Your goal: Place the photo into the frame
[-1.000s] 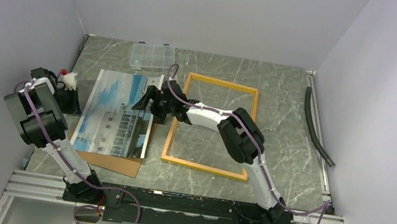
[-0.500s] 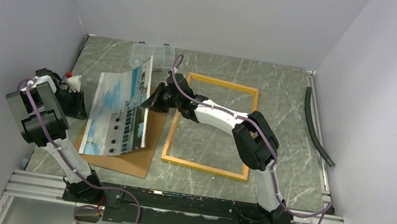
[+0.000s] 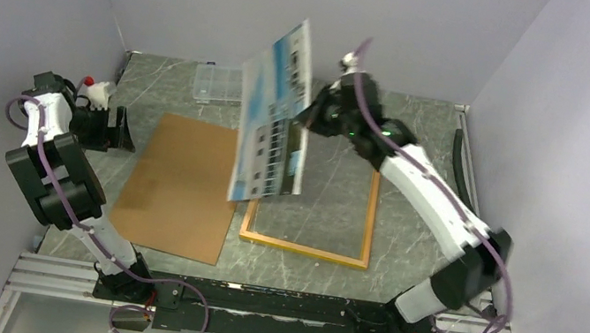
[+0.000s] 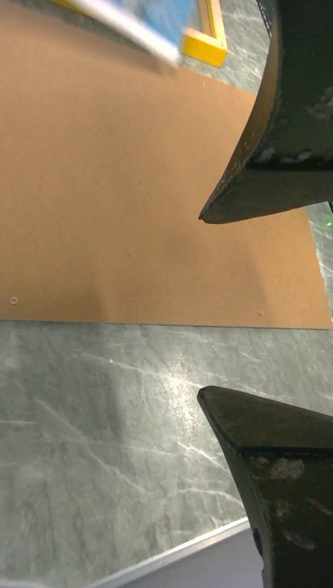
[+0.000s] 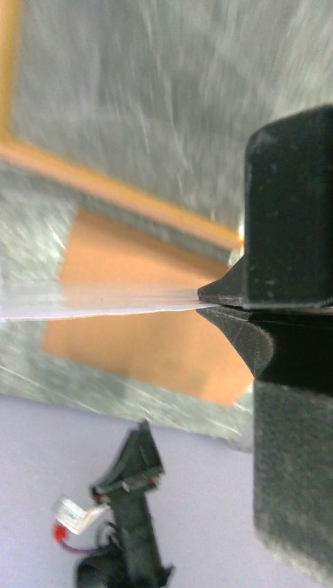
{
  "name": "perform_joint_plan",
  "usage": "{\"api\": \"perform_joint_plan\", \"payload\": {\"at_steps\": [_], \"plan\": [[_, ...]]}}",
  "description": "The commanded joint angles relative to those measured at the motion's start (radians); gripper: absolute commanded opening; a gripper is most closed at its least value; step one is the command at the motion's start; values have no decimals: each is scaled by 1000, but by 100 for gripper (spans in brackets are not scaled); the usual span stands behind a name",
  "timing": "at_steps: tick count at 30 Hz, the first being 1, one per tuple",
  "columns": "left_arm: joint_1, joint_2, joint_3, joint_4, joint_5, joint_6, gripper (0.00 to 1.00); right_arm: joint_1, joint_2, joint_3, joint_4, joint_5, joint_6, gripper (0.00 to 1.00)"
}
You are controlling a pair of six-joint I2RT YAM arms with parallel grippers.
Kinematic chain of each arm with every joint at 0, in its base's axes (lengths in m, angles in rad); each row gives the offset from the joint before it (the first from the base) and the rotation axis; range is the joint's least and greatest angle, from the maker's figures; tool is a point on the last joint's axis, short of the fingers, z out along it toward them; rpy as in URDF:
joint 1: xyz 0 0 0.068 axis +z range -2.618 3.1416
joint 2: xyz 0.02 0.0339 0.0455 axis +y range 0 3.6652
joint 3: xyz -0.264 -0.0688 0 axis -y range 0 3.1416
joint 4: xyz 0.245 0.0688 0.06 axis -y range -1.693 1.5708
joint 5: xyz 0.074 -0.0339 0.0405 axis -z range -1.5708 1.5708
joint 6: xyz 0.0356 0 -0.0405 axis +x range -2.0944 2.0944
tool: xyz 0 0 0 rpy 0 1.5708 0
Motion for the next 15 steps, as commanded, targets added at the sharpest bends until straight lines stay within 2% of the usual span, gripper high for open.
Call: {"api": "perform_joint_plan", "payload": {"at_steps": [1,3,7,15], "plan": [[-3,-54,62,-61,63,-19,94,-37,-166,130,-380,263,-243,0],[-3,-56,64,-57,70,-27,94,-36,-185,223,-522,368,-288,0],[-3,-56,64,-49,77,-37,94,13,-161,311,-653,520,-323,0],[-3,-67,44,-41,82,-30,93,173,152,508,-910,786,-273,0]]}}
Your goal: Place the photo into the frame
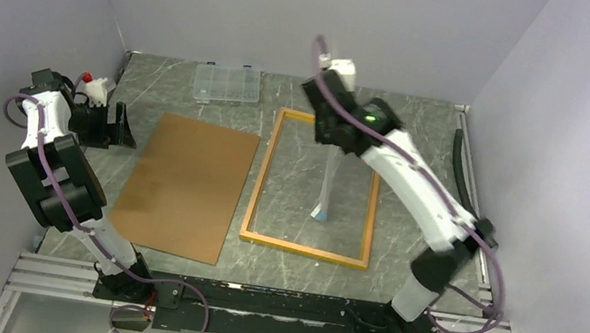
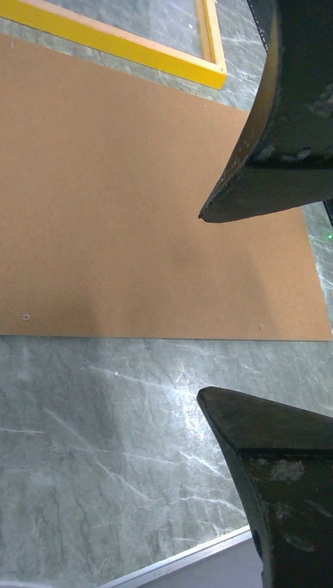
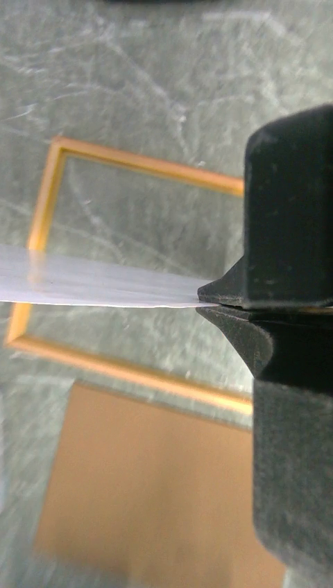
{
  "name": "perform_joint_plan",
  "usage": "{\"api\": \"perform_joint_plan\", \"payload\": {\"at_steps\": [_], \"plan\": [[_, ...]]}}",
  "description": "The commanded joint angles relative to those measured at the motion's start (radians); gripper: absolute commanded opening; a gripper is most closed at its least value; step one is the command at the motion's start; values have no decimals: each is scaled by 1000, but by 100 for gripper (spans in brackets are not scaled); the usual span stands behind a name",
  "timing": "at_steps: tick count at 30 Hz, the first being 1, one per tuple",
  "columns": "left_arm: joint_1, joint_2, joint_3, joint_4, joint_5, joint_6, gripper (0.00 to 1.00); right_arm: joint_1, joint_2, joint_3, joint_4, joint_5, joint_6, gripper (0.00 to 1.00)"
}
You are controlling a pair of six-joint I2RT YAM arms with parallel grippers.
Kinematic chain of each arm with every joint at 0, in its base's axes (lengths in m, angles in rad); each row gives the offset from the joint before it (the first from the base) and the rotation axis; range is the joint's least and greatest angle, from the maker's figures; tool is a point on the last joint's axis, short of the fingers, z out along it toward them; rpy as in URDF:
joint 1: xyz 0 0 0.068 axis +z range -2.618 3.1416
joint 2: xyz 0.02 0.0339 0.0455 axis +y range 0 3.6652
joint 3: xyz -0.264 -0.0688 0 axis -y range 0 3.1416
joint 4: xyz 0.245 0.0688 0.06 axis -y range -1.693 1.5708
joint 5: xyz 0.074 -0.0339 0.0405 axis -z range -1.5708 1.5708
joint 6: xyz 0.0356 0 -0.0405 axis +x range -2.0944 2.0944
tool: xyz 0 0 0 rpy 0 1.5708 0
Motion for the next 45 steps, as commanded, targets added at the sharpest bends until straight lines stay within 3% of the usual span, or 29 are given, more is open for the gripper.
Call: {"api": "perform_joint_plan", "payload": {"at_steps": [1,6,11,18,27,35,40,45], "plan": [[-3,-38,1,-7,46,0,93,76,177,132,-242,199,7,0],[-3,-33,-16,2,55,-3,92,125,321,251,-317,195,24,0],[-2,-35,-27,10,59,-2,91,138,417,329,-296,65,45,0],[-3,-37,-43,26,60,-4,91,136,457,313,-147,-150,97,0],[-3,-34,-46,38,58,-7,92,132,493,208,-25,-268,303,0],[-2,-32,-46,39,56,-8,92,113,484,110,92,-287,515,0],[-3,-36,-53,42,50,-2,94,105,479,102,45,-188,596,0],[-3,-30,-51,44,53,-5,93,89,408,-10,59,-98,630,0]]}}
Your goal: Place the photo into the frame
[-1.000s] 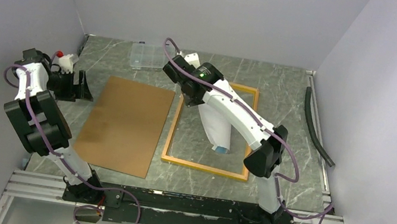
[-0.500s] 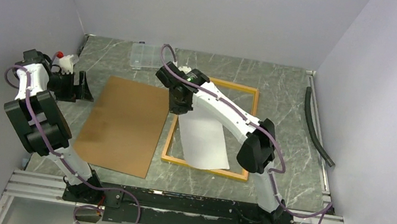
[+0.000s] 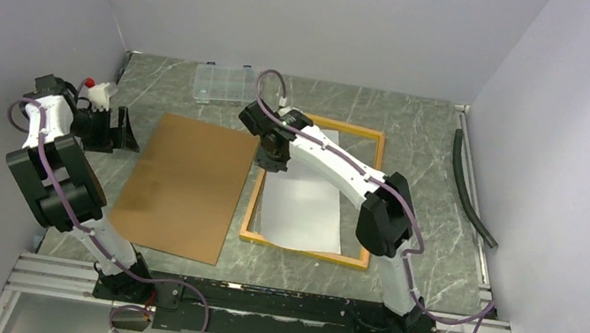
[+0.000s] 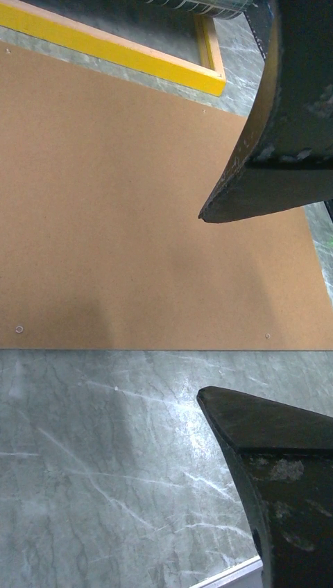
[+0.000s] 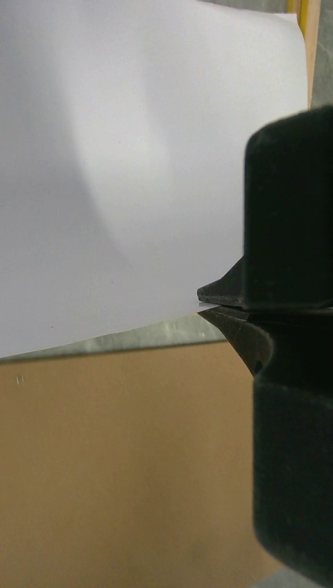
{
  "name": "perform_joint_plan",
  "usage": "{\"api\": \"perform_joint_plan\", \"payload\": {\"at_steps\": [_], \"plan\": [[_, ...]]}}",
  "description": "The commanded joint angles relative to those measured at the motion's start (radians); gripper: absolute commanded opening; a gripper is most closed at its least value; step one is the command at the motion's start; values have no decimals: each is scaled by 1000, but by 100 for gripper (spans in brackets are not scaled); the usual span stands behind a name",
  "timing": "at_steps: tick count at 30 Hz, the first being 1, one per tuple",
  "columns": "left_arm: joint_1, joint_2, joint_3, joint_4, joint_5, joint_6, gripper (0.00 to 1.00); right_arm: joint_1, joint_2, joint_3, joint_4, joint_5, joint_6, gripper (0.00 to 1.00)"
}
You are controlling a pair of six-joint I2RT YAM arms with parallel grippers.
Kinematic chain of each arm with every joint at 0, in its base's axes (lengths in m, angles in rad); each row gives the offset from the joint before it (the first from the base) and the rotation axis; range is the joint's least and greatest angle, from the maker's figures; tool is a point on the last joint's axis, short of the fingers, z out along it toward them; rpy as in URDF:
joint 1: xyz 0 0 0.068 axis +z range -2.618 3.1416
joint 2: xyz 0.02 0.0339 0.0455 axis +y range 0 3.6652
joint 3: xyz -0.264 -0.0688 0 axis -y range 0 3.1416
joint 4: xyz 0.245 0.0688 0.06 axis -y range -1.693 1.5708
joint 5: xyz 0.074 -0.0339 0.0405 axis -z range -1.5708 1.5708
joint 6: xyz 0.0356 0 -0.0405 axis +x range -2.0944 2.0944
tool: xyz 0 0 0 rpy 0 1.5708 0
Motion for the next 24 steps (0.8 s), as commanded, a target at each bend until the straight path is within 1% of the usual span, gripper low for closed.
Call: {"api": "perform_joint_plan", "payload": {"at_steps": [1,5,10,13,18,24], "plan": [[-2,-28,0,11,26,1,93,-22,-101,-95,16,110,75,0],[-3,-26,4,12,28,-3,93,-46,-132,-182,42,126,76,0],[-3,-26,0,13,26,-1,93,-77,-136,-220,25,142,82,0],[-2,-25,-5,14,28,-5,93,-85,-150,-242,51,155,101,0],[-2,-30,-8,16,25,-2,93,-88,-115,-179,28,196,130,0],[-2,-32,-16,15,28,6,92,-92,-71,-145,39,199,129,0]]}}
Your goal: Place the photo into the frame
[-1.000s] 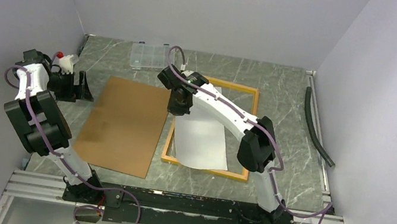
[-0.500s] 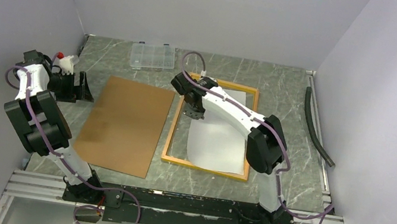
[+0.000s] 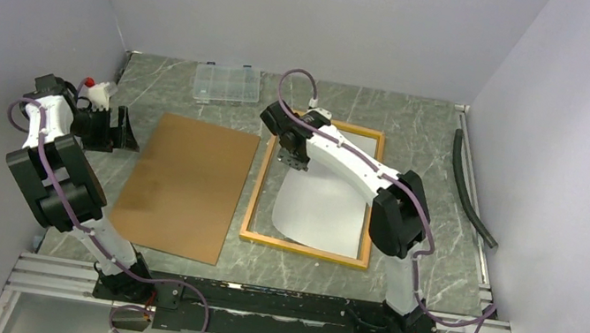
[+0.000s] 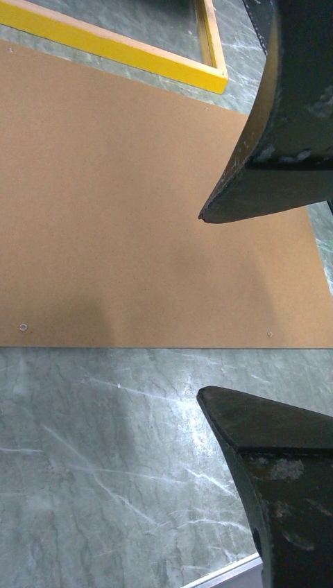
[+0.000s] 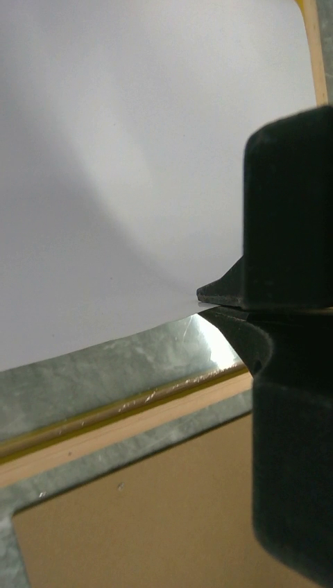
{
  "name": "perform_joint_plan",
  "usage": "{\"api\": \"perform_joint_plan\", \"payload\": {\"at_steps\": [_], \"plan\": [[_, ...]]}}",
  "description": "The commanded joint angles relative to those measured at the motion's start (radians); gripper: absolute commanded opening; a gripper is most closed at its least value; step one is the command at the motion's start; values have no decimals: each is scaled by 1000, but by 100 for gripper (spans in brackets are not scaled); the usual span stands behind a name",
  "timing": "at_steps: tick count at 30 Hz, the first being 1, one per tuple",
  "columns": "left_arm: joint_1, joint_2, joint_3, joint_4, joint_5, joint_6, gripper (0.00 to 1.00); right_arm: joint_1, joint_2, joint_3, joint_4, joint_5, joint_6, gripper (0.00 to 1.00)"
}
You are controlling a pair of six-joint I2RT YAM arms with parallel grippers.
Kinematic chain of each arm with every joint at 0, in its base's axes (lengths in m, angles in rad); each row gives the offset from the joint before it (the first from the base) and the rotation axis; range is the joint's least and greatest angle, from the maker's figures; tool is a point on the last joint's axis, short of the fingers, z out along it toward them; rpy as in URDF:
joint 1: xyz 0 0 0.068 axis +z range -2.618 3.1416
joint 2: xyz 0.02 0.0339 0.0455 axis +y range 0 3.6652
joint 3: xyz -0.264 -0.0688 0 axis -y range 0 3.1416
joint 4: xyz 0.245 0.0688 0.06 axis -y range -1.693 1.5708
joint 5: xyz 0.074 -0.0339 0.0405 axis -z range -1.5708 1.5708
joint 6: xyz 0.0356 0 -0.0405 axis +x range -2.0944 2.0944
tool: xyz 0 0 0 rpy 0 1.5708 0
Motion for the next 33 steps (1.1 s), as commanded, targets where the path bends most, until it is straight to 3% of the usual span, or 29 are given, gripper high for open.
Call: {"api": "perform_joint_plan", "payload": {"at_steps": [1,22,26,33], "plan": [[-2,-33,-16,8,28,5,92,-5,23,55,3,37,20,0],[-2,-30,-12,13,33,-4,92,1,-23,-80,76,8,-56,0],[-2,-36,-14,19,25,-7,94,1,-4,-45,73,6,-60,23],[-3,-48,-22,28,21,-7,94,0,-13,-31,110,3,-97,74]]}}
